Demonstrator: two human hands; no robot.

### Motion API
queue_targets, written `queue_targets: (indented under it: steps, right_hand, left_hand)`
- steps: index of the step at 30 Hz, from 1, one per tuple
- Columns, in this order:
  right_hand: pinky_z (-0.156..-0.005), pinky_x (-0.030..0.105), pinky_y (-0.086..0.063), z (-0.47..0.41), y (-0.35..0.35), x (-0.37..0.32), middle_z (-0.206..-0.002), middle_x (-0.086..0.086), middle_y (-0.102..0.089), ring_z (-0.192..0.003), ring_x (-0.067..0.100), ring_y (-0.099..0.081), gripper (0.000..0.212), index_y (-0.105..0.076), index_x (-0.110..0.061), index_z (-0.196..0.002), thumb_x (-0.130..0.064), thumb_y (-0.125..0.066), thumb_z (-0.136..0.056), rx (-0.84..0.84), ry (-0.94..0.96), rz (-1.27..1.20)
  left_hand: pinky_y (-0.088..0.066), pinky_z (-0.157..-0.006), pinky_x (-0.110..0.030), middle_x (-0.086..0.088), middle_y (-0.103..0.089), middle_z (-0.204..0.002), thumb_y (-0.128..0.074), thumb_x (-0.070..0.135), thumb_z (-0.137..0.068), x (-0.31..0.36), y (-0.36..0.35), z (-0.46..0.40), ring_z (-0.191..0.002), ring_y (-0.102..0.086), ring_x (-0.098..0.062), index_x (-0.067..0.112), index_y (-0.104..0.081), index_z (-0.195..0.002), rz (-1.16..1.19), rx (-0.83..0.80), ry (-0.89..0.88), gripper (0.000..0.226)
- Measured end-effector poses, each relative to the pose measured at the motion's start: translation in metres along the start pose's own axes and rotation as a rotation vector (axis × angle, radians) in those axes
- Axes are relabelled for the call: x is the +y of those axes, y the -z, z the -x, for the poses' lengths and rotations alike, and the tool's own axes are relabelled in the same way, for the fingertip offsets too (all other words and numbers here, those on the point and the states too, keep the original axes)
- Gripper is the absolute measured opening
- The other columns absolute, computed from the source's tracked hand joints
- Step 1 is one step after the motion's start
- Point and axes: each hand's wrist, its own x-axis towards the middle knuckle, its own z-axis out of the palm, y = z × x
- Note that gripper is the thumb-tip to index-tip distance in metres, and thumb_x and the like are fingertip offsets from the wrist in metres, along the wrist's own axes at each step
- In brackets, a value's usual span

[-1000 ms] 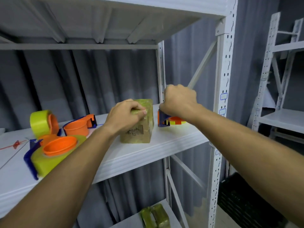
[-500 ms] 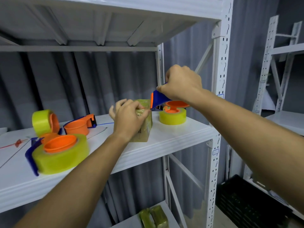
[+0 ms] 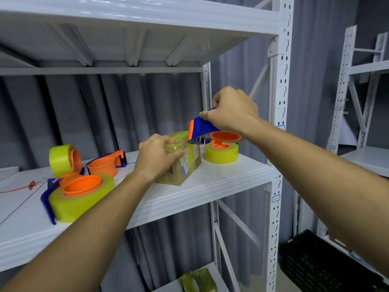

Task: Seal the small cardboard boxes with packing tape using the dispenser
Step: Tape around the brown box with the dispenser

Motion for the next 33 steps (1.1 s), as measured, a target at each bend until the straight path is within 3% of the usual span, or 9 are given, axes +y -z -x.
queue_targets:
  steps: [5,8,13,17,22,26,28,30,33]
  right_hand:
    - [-0.052,0.026,-0.035,-0.001,0.005,0.002,-0.065,-0.004,-0.059,-0.065,0.015,-0.056,0.038,-0.054,-0.019,-0.066,-0.05,-0.073,-0.079,0.006,-0.015,-0.026]
    - [-0.05,0.025,-0.03,-0.001,0.011,0.009,-0.063,-0.004,-0.057,-0.063,0.013,-0.053,0.04,-0.052,-0.019,-0.063,-0.05,-0.072,-0.08,0.032,-0.029,-0.039]
    - [-0.05,0.024,-0.026,-0.002,0.015,0.02,-0.062,-0.005,-0.055,-0.06,0.009,-0.049,0.043,-0.05,-0.019,-0.065,-0.052,-0.071,-0.082,0.037,-0.044,-0.04]
    - [-0.049,0.024,-0.027,-0.003,0.014,0.022,-0.059,-0.007,-0.055,-0.058,0.007,-0.049,0.046,-0.05,-0.019,-0.062,-0.053,-0.072,-0.083,0.031,-0.045,-0.091]
    - [-0.049,0.024,-0.029,-0.006,0.007,0.022,-0.057,-0.007,-0.054,-0.058,0.007,-0.05,0.046,-0.05,-0.02,-0.06,-0.052,-0.073,-0.083,0.027,-0.021,-0.124]
    - [-0.05,0.024,-0.03,-0.008,-0.002,0.021,-0.057,-0.007,-0.054,-0.058,0.007,-0.051,0.046,-0.05,-0.021,-0.06,-0.054,-0.072,-0.083,0.023,-0.008,-0.139]
    - [-0.05,0.024,-0.031,-0.009,-0.006,0.021,-0.056,-0.008,-0.054,-0.058,0.007,-0.051,0.047,-0.049,-0.021,-0.06,-0.055,-0.072,-0.083,0.021,-0.003,-0.148]
    - [-0.051,0.024,-0.032,-0.01,-0.009,0.021,-0.055,-0.008,-0.054,-0.058,0.008,-0.052,0.047,-0.049,-0.021,-0.06,-0.056,-0.072,-0.083,0.025,-0.001,-0.15]
    - [-0.051,0.025,-0.032,-0.013,-0.012,0.02,-0.057,-0.008,-0.055,-0.06,0.009,-0.053,0.048,-0.05,-0.02,-0.06,-0.057,-0.072,-0.082,0.03,-0.001,-0.16]
  left_hand:
    - [-0.05,-0.091,-0.041,0.007,-0.054,-0.108,-0.072,0.043,-0.083,0.001,0.003,0.0,-0.11,-0.054,-0.028,0.033,-0.061,-0.102,0.029,-0.032,0.008,0.024]
    - [-0.05,-0.09,-0.039,0.011,-0.051,-0.101,-0.073,0.035,-0.08,-0.006,0.014,-0.005,-0.105,-0.056,-0.023,0.035,-0.061,-0.101,0.076,-0.079,0.003,0.024]
    - [-0.043,-0.084,-0.027,0.004,-0.05,-0.107,-0.073,0.04,-0.085,-0.019,0.032,-0.013,-0.101,-0.057,-0.011,0.036,-0.069,-0.105,0.117,-0.147,0.022,0.021]
    - [-0.042,-0.086,-0.025,0.003,-0.048,-0.113,-0.073,0.036,-0.086,-0.02,0.034,-0.012,-0.105,-0.055,-0.01,0.037,-0.069,-0.103,0.148,-0.181,0.032,0.017]
    - [-0.038,-0.075,-0.012,0.004,-0.046,-0.116,-0.083,0.035,-0.08,-0.023,0.037,-0.012,-0.1,-0.05,0.003,0.034,-0.071,-0.102,0.196,-0.215,0.046,0.025]
    - [-0.04,-0.09,-0.019,0.002,-0.041,-0.132,-0.078,0.033,-0.085,-0.026,0.028,-0.009,-0.118,-0.05,-0.01,0.033,-0.063,-0.121,0.195,-0.177,0.053,0.039]
    - [-0.036,-0.111,-0.033,-0.001,-0.034,-0.149,-0.074,0.036,-0.088,-0.028,0.024,-0.008,-0.137,-0.04,-0.02,0.031,-0.049,-0.141,0.173,-0.179,0.095,0.059]
    - [-0.026,-0.121,-0.049,-0.002,-0.022,-0.162,-0.07,0.044,-0.09,-0.029,0.022,-0.008,-0.149,-0.024,-0.028,0.028,-0.032,-0.154,0.14,-0.224,0.15,0.077]
    - [-0.019,-0.122,-0.046,0.0,-0.006,-0.168,-0.068,0.05,-0.09,-0.031,0.02,-0.009,-0.154,-0.013,-0.025,0.028,-0.025,-0.158,0.149,-0.253,0.196,0.083]
